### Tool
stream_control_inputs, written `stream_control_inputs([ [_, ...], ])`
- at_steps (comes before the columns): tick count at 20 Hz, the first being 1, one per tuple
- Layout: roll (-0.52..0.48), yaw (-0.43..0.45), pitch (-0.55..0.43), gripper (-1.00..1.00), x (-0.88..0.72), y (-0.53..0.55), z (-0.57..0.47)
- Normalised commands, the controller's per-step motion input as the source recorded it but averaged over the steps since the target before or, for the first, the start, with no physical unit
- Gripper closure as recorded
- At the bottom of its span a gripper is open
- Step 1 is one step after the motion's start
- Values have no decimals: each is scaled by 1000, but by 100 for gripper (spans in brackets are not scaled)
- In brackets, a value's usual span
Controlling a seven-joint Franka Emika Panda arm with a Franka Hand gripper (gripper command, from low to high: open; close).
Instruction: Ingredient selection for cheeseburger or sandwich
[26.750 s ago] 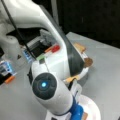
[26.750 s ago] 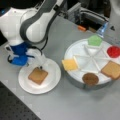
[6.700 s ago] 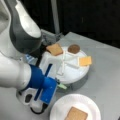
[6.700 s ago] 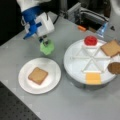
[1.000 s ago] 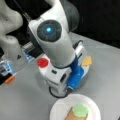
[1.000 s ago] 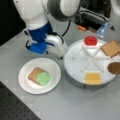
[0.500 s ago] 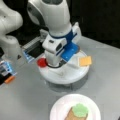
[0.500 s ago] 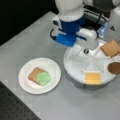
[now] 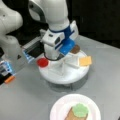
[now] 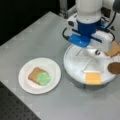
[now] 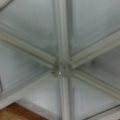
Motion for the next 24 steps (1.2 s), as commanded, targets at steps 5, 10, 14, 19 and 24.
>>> stream_control_inputs([
  [5,-284,49,-190,-100,-227,152,-249],
  [10,-210,75,-172,-100,-240,105,-188],
  [14,-87,51,-169,-100,-207,-10,-138],
  [19,-27,75,-194,-100,-215,-121,-204],
  [24,-11,118,-197,-100,-218,-186,-251],
])
